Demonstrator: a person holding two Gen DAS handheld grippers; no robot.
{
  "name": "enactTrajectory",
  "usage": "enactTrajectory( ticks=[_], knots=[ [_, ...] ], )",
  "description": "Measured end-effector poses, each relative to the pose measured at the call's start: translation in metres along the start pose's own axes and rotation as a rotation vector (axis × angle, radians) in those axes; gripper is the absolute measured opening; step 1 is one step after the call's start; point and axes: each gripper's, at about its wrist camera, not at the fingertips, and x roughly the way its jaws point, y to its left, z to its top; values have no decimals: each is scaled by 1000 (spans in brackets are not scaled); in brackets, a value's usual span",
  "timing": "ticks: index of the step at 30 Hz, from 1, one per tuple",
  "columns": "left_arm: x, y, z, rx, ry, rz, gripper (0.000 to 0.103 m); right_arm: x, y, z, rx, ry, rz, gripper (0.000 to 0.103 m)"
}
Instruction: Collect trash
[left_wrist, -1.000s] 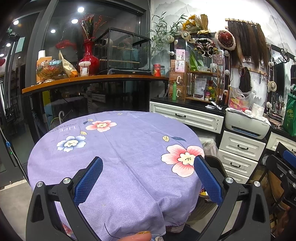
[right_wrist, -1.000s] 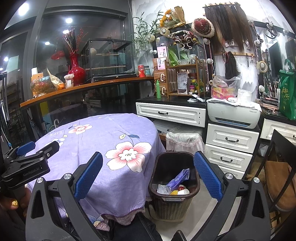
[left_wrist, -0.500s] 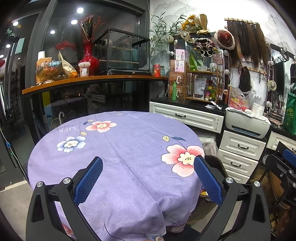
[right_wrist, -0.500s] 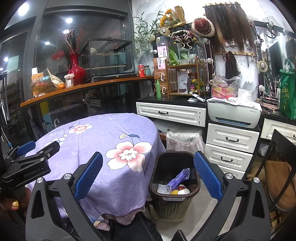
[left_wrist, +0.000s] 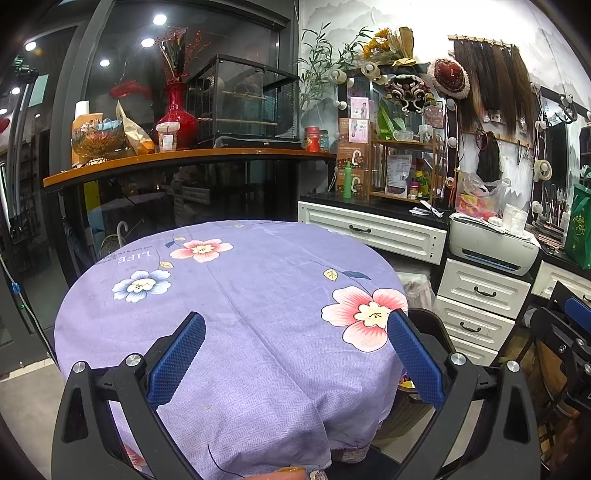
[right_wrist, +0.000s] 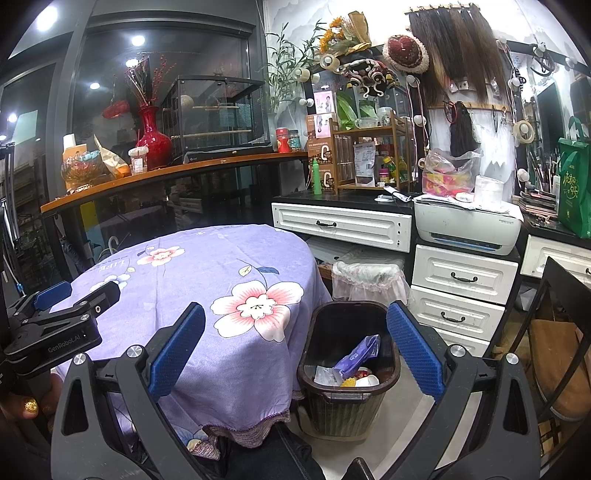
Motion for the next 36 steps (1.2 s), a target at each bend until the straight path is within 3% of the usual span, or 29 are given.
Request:
enactTrajectory(
  ticks=[36],
  knots=[
    [2,5,0,10,-2,4,98,1,-1,4,1,3,1,97]
  ],
)
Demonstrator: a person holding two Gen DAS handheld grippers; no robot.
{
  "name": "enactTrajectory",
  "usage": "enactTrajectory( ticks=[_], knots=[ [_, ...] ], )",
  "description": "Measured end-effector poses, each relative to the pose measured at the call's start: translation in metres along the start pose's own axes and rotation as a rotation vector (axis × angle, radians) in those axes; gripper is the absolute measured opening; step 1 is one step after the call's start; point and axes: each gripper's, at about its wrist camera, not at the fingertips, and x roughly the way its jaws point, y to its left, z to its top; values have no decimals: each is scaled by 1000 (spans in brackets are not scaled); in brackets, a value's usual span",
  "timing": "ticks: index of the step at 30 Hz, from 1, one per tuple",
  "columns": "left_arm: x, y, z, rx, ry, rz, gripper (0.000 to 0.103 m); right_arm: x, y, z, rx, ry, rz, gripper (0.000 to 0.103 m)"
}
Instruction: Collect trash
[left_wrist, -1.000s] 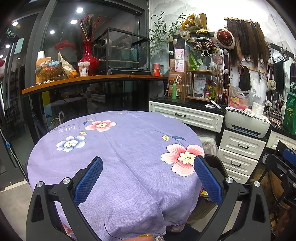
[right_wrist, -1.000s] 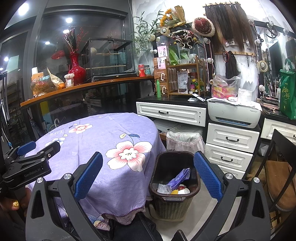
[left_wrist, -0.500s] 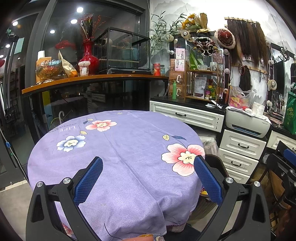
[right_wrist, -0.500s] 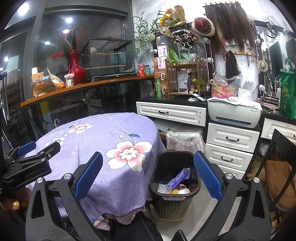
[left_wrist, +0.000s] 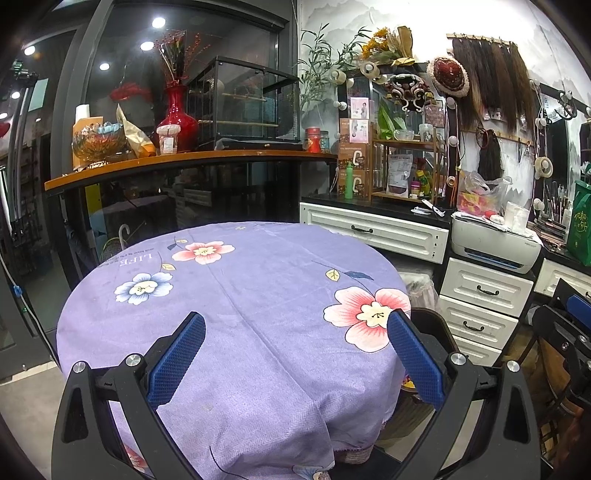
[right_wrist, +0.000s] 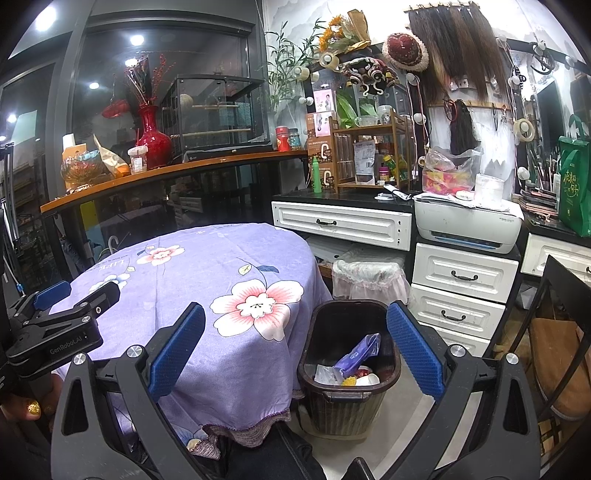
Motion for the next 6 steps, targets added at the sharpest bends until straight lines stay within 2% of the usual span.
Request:
enactTrajectory(
  ticks=[6],
  knots=[
    [1,1,-1,-1,8,-5,98,0,0,1,1,1,0,97]
  ],
)
